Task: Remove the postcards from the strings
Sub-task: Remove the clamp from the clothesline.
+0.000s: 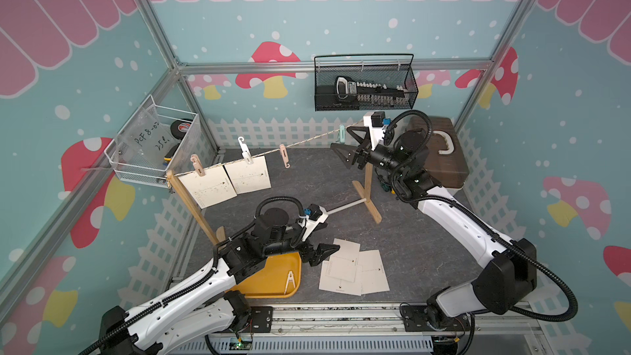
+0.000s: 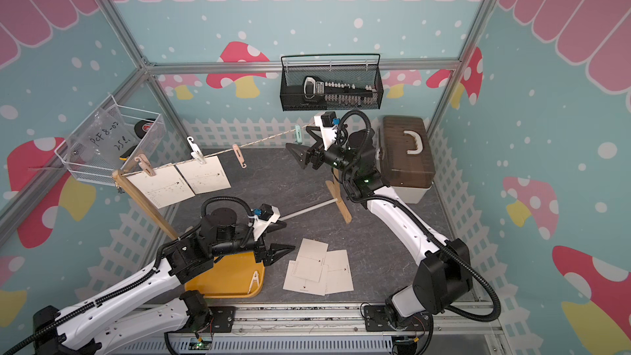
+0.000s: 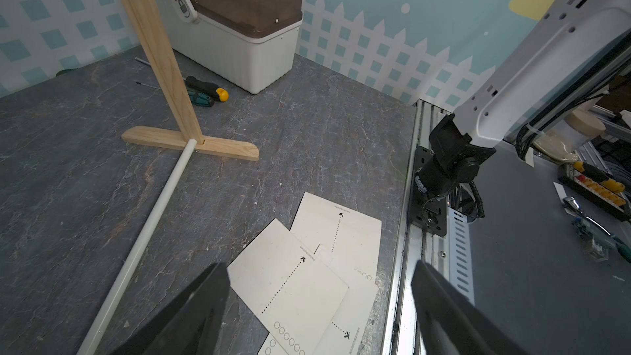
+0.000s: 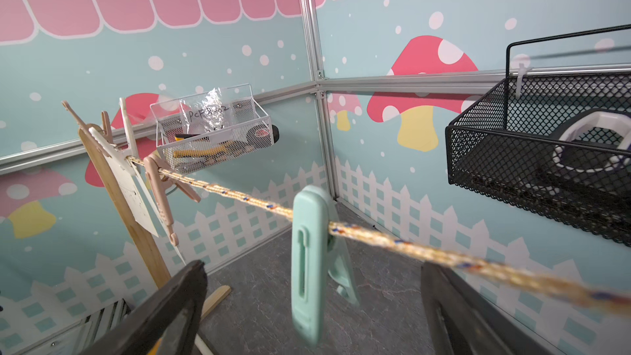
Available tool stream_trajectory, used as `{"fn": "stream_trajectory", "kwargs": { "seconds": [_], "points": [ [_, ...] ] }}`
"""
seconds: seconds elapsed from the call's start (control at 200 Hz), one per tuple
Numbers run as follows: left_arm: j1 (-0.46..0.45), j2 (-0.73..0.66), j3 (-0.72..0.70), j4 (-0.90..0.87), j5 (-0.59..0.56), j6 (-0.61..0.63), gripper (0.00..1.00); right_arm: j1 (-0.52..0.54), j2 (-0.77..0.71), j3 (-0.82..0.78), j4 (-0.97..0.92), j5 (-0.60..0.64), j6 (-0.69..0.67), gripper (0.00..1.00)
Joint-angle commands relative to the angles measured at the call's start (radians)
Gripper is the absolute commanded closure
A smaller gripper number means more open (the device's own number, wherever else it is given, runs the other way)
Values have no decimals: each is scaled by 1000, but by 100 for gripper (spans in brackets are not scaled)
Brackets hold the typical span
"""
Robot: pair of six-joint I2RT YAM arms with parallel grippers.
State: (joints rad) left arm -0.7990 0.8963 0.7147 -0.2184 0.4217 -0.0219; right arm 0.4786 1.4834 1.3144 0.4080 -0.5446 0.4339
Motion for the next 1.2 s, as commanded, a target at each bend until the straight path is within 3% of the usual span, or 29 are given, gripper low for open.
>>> {"fn": "stream_trajectory", "kwargs": {
  "seconds": [0.0,0.255,0.425,0.55,0.886,1.196],
  "points": [
    [7,1,3,17,-5,21,12,-3,-19,-59,172,28,200,3],
    [14,-16,9,16,-19,-6,11,-3,-119,-264,351,267,577,2],
    [14,-32,8,21,-10,-7,11,6,-77,-309,545,314,847,1],
    [15,-42,2,22,-6,-9,11,46,-12,-324,678,353,974,1],
    [15,-78,-19,24,-11,-9,11,129,67,-355,876,470,939,1],
    [15,-84,-21,22,-9,-12,11,143,194,-324,1084,479,958,1]
  ]
}}
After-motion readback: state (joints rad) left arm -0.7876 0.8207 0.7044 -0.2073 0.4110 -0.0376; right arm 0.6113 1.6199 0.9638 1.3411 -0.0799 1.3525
